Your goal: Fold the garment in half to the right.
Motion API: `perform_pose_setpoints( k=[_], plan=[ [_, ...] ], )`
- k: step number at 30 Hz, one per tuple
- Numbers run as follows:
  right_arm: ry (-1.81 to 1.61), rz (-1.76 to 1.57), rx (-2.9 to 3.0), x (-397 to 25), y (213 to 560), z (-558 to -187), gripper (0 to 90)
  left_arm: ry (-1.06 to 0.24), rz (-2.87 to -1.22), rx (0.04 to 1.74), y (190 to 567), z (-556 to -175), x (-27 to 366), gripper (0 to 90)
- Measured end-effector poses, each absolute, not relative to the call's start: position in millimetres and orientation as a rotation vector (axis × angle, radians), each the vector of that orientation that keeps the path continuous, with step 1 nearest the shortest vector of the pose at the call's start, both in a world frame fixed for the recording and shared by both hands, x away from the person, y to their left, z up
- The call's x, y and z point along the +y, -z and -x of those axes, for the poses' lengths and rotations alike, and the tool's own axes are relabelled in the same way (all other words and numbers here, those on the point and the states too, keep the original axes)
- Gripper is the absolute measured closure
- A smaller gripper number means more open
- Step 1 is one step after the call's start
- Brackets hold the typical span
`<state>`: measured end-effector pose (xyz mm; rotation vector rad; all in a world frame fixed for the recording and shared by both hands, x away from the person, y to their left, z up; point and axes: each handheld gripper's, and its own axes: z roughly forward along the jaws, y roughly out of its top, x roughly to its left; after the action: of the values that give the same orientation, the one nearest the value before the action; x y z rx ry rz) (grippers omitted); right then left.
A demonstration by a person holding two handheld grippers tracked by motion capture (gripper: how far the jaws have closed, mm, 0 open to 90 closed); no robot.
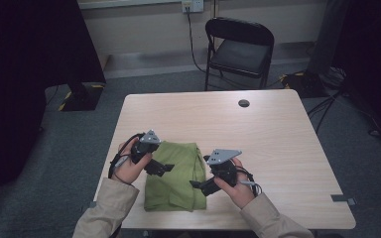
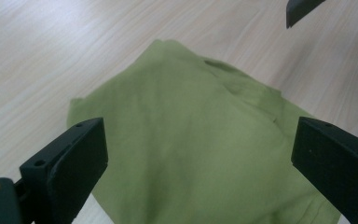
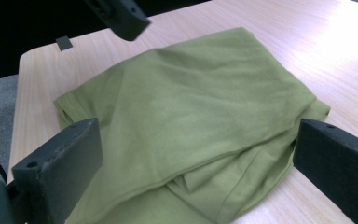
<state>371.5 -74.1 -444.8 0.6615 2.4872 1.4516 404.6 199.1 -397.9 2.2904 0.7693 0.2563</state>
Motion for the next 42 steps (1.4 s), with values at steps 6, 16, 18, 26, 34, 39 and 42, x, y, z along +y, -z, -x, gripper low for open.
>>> perform_pose_setpoints(
  k=[6,16,18,26,34,39,42],
  plan=[
    [-1.431,-0.677,2.503,-77.5,456.5,-373.0,0.7,-0.239,-2.27,0.801,414.6,-395.0,214.9,3.0],
    [-1.39,-0.714,2.534,-83.7,477.7,-374.3,0.8,-0.242,-2.222,0.864,442.1,-382.8,240.5,3.1],
    [-1.377,-0.723,2.541,-85.8,482.2,-375.2,0.9,-0.248,-2.199,0.877,448.2,-380.3,246.9,2.9],
    [-1.308,-0.752,2.579,-92.4,497.0,-377.7,1.4,-0.281,-2.168,0.897,475.0,-368.9,270.1,3.0],
    [-1.19,-0.774,2.62,-98.1,499.2,-381.7,1.8,-0.275,-2.164,0.908,492.9,-360.4,283.3,1.9],
    [-1.123,-0.764,2.631,-103.8,500.3,-384.8,1.3,-0.276,-2.201,0.866,499.0,-357.4,285.0,0.7],
    [-1.082,-0.736,2.625,-106.0,501.0,-385.5,0.1,-0.306,-2.208,0.839,501.0,-356.2,284.7,0.0]
  ],
)
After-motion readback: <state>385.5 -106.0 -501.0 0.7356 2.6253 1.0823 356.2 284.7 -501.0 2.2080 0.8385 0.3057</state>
